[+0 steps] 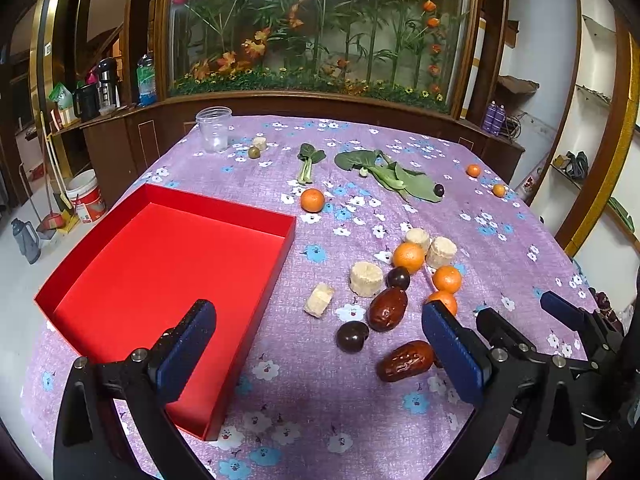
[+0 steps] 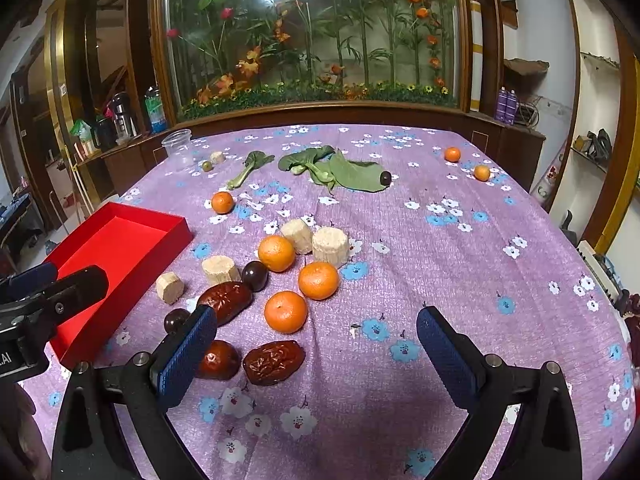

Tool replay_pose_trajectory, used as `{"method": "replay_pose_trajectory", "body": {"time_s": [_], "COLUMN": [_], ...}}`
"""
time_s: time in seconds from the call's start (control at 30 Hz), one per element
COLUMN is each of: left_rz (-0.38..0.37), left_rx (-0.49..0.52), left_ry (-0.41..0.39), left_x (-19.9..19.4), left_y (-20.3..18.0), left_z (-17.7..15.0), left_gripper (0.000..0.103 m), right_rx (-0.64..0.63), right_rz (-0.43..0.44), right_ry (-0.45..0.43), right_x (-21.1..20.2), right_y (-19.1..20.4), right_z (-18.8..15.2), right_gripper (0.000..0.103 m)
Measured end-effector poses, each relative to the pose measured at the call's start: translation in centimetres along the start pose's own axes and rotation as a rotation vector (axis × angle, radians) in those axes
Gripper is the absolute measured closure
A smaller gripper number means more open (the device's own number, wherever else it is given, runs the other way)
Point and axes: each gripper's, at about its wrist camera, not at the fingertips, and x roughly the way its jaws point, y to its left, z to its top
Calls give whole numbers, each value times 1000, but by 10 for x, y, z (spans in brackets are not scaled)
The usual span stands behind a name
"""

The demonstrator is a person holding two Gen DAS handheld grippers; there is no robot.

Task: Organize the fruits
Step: 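Grasp a red date with the left gripper while the right gripper grasps an orange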

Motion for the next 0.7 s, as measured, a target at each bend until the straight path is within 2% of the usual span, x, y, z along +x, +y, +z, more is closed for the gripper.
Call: {"method": "replay_pose_trajectory", "body": {"time_s": [0.33, 0.7], "left_rz": [-1, -18], "left_rx": [4, -8], "left_ry": [6, 49], "left_x": [2, 18], "left_y": [-2, 0], "left_z": [0, -6], "left_gripper": [0, 0], "right_rx": [2, 1], "right_rz": [2, 0], "right_ry": [4, 23], "right_x": [1, 9], "right_y": [-2, -3], "right_z": [0, -5], "right_gripper": [1, 1]}}
